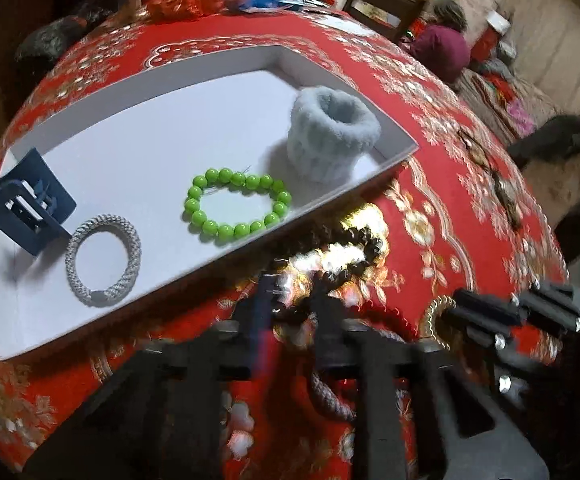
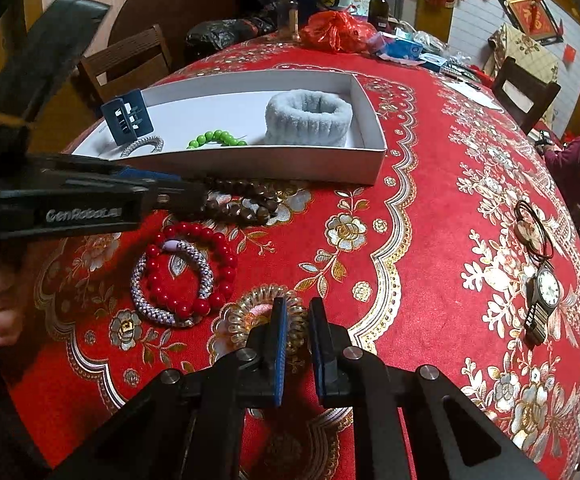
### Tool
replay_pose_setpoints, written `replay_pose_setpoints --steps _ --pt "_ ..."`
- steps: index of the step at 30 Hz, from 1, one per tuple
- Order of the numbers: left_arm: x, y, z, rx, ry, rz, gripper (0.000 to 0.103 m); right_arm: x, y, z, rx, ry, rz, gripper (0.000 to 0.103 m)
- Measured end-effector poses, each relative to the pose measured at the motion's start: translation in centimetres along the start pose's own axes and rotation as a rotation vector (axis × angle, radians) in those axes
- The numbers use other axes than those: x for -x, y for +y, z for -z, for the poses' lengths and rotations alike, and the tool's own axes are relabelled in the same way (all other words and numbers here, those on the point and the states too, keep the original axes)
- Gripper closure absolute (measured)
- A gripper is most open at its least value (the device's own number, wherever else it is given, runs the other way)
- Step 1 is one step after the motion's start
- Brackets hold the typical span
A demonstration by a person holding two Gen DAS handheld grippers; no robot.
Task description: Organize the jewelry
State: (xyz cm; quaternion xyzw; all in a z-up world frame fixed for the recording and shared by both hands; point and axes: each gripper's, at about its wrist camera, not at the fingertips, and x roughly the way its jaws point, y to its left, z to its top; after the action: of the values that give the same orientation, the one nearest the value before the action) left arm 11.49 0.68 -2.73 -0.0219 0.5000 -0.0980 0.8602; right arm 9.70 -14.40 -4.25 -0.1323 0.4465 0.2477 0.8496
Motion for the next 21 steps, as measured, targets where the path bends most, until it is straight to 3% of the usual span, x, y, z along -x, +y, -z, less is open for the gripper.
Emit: replay_pose_setpoints --steps 3,6,14,21 --pt "0.5 -0.1 0.6 -0.034 0.005 0.012 0.103 0.0 -0.1 -0.1 -0.012 0.004 -0.007 0.092" --pt "1.1 0.5 0.5 -0.011 -0.008 0.043 0.103 0.4 -0.2 -0.1 -0.032 0.003 -0.02 0.094" --pt "5.3 1.4 -1.1 0.04 -0.109 0.149 0.103 4.2 -1.2 -0.9 -0.103 -0.119 -0.068 0.094" --pt "6.8 1.7 -1.5 0.052 -0.13 0.166 0.103 4.0 -1.1 -1.2 -0.113 -0.113 -0.063 0.094"
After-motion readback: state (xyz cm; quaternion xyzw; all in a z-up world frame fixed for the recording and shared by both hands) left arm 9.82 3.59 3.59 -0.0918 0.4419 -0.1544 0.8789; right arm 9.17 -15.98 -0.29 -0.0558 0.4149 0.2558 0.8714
